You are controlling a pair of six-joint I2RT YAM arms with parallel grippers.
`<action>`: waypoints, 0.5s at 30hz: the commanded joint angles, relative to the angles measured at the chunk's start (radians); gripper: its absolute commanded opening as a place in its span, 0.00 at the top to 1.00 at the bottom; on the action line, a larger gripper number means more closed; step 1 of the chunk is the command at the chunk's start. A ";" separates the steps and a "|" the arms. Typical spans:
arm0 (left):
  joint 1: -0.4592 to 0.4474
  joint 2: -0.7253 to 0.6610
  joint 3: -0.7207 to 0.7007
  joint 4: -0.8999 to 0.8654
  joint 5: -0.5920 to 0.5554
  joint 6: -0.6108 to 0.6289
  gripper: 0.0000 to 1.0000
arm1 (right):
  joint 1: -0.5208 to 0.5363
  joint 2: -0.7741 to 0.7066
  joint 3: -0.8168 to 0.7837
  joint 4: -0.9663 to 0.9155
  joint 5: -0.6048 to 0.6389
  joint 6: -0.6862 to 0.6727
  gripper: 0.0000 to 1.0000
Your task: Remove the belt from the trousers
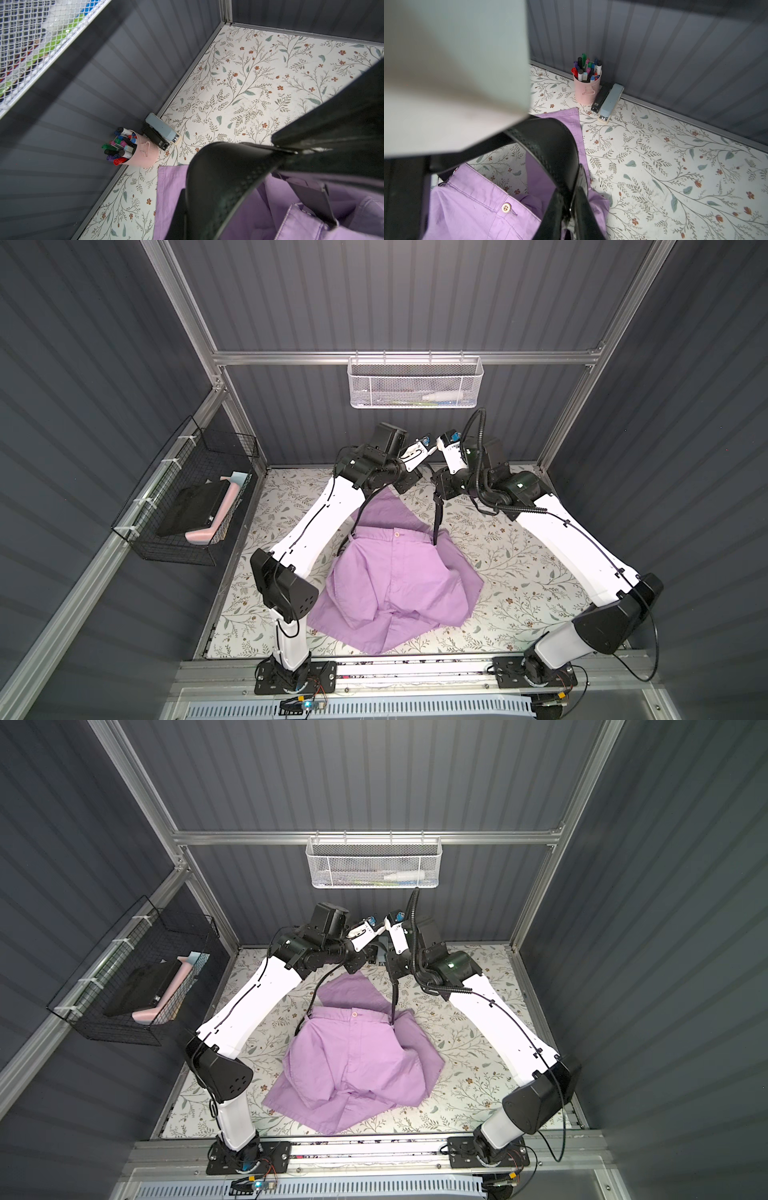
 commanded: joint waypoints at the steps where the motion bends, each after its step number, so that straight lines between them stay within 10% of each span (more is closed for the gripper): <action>1: -0.010 -0.002 0.040 -0.008 0.003 -0.017 1.00 | 0.004 0.010 -0.011 -0.030 0.001 0.004 0.86; 15: -0.015 -0.060 0.051 0.026 0.075 -0.073 1.00 | -0.036 -0.026 -0.197 0.035 0.030 0.044 0.94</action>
